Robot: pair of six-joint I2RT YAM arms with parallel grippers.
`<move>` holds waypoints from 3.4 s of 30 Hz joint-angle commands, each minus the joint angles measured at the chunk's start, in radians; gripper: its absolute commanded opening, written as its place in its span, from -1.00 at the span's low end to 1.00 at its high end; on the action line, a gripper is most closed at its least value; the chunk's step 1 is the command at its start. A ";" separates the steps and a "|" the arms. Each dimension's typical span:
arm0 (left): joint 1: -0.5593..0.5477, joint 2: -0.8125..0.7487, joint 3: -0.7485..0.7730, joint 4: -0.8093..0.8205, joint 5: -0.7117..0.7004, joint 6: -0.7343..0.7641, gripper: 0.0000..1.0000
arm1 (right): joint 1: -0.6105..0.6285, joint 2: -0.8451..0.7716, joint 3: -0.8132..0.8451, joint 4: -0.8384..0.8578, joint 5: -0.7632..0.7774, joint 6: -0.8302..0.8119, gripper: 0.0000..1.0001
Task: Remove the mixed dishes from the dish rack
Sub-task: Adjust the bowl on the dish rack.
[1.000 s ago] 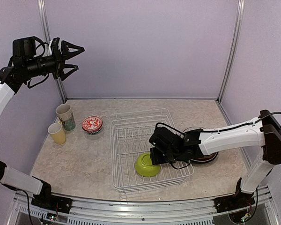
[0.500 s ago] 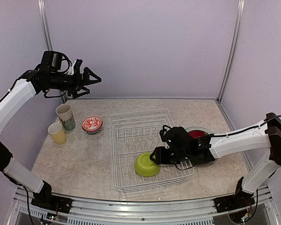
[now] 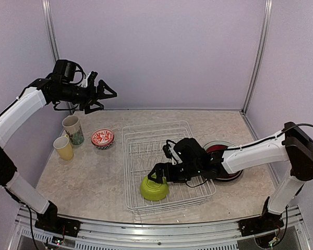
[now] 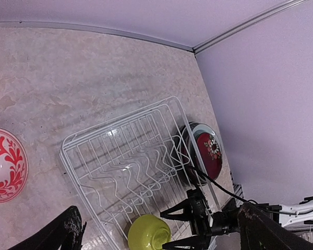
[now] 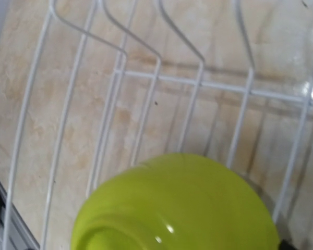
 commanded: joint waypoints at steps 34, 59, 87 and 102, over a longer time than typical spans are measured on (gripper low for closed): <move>-0.038 0.031 0.045 -0.054 0.019 0.040 0.98 | -0.023 0.061 0.001 -0.091 -0.083 0.184 0.89; -0.020 0.050 0.047 -0.062 0.020 0.040 0.98 | -0.004 -0.055 0.036 -0.197 0.111 0.035 0.11; -0.024 0.057 0.041 -0.053 0.036 0.033 0.98 | 0.015 0.022 0.468 -1.163 0.680 -0.055 0.11; -0.021 0.045 0.042 -0.057 0.019 0.038 0.98 | 0.096 0.357 0.770 -1.293 0.720 -0.079 0.71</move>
